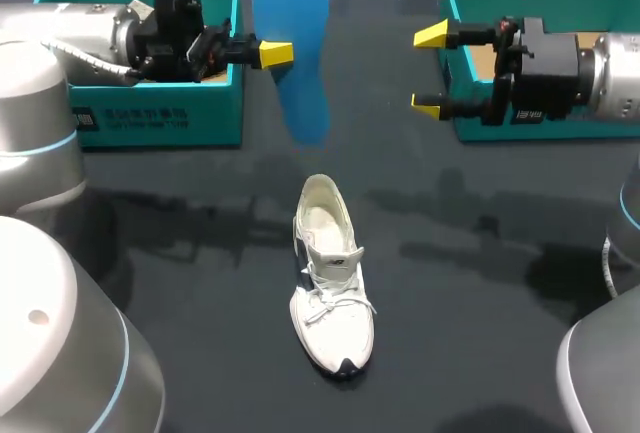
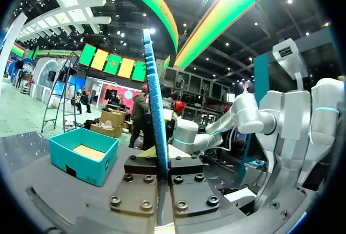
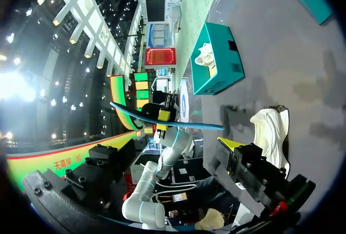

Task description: Take the shoe out of the shoebox, open the shoe tongue, remove and reinsert the insole, then place the shoe into the shoebox

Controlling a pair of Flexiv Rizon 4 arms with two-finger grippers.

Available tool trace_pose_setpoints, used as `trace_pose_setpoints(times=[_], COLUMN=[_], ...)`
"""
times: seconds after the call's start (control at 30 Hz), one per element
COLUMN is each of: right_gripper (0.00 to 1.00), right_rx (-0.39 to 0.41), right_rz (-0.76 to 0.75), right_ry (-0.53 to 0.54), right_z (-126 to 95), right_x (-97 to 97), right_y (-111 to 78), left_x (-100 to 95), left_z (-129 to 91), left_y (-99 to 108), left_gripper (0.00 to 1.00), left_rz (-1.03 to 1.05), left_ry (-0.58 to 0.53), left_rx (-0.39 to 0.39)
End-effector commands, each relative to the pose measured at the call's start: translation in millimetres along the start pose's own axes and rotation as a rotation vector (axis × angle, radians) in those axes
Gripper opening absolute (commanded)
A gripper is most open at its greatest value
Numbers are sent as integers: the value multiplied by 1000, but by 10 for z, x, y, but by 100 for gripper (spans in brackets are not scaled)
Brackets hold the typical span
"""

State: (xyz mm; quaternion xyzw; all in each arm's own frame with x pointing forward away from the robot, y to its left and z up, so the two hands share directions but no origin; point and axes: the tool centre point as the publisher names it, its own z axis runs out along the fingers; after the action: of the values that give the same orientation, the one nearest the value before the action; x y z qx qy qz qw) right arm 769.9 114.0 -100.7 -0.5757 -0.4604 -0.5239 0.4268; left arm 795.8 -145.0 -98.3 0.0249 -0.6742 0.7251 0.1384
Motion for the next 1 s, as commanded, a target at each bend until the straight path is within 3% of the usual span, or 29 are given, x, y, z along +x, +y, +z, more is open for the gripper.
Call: trace_pose_setpoints(times=[0.03, 0.23, 0.5, 1.0], right_gripper=[100, 100, 100, 100], right_rx=[-2, -2, -2, -2], right_rz=[1, 1, 1, 1], right_ry=[-4, -4, -4, -4], right_z=[9, 9, 9, 9], right_x=[4, 4, 4, 4], right_y=[-8, -8, -8, -8], left_x=[-5, -5, -39, -151], left_z=[3, 3, -37, -9], left_y=[5, 5, 57, 156], left_gripper=[0, 0, 0, 0], left_rz=[0, 0, 294, 843], left_ry=[1, 1, -115, -168], left_rx=[-1, -1, -143, -243])
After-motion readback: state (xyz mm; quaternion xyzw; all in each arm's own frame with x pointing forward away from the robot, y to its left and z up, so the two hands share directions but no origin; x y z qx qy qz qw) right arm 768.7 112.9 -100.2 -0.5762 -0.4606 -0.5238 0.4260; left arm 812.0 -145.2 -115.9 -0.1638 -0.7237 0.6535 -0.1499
